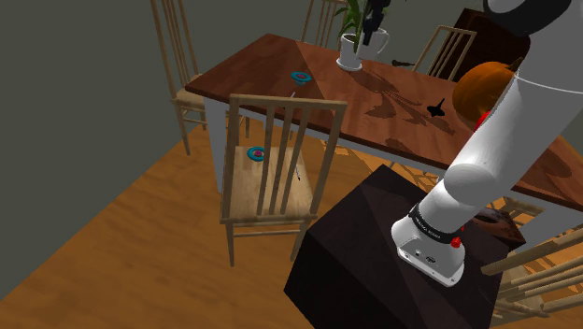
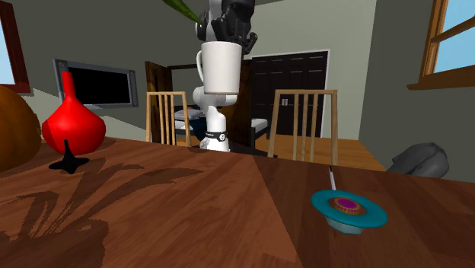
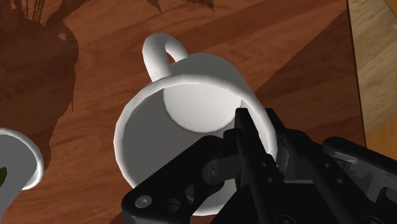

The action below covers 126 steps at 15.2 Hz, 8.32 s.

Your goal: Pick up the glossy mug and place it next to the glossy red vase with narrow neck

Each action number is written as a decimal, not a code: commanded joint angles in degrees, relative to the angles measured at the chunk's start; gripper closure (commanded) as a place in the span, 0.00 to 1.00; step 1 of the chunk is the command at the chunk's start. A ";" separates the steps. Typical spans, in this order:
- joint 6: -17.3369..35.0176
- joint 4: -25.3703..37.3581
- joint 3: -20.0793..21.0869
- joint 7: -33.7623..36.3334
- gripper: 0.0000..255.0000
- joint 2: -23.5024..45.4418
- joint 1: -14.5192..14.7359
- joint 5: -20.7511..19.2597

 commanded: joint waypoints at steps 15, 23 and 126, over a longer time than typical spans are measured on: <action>-14.19 18.46 -0.35 -1.44 1.00 4.41 -1.13 1.43; -23.30 32.76 -0.66 -2.65 1.00 9.74 -2.97 3.23; 29.03 -56.98 -28.79 -26.03 1.00 -35.92 -16.69 -27.00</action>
